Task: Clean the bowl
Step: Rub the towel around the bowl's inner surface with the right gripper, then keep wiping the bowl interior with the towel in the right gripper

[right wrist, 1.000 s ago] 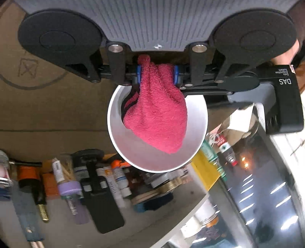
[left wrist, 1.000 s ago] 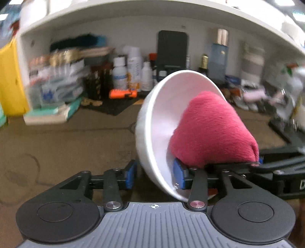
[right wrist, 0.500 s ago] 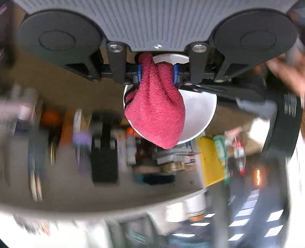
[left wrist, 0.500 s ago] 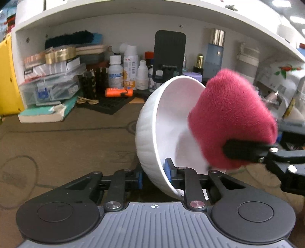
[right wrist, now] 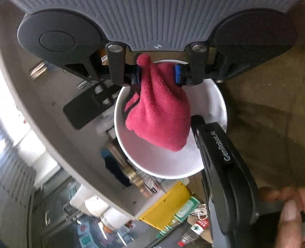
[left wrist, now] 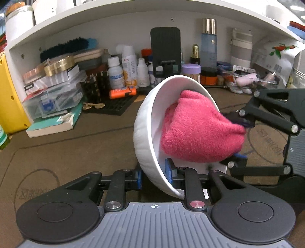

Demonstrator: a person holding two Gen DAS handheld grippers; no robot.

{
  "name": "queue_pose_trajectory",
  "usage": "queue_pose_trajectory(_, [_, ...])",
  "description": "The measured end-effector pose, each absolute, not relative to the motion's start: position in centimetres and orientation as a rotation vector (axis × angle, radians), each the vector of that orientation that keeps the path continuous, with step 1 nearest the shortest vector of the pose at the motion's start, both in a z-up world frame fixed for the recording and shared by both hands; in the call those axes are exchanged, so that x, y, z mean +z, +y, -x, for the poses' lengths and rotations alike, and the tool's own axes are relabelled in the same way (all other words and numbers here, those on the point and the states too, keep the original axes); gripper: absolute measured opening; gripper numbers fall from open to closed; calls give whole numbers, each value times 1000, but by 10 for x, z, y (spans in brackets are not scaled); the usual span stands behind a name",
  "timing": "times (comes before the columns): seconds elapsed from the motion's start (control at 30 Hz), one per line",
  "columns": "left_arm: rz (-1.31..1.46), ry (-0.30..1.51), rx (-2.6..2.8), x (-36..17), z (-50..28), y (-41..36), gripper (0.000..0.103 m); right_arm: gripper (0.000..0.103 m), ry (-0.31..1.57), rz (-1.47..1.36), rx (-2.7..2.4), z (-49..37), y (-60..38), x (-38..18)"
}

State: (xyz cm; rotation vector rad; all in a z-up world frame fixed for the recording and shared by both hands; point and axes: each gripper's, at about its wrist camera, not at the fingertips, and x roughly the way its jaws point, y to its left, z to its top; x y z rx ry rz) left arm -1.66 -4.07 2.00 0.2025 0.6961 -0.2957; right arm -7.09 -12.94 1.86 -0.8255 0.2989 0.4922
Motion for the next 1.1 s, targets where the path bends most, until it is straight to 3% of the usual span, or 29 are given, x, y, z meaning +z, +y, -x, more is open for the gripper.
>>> queue_pose_trajectory(0.27, [-189,673,-276,18,16,-47,25,32,513,359,619,46,-162,35])
queue_pose_trajectory(0.43, [-156,667,-268,11,15,-53,32,32,627,-12,747,31,-194,29])
queue_pose_trajectory(0.73, [16,653,-260,5,5,-51,33,30,715,-346,745,7,-226,16])
queue_pose_trajectory(0.8, [41,659,-279,3,4,-49,28,30,716,-370,743,6,-230,16])
queue_pose_trajectory(0.97, [16,679,-319,5,7,-46,25,29,621,-236,685,20,-230,34])
queue_pose_trajectory(1.1, [-62,693,-332,11,12,-43,24,29,445,221,585,54,-196,58])
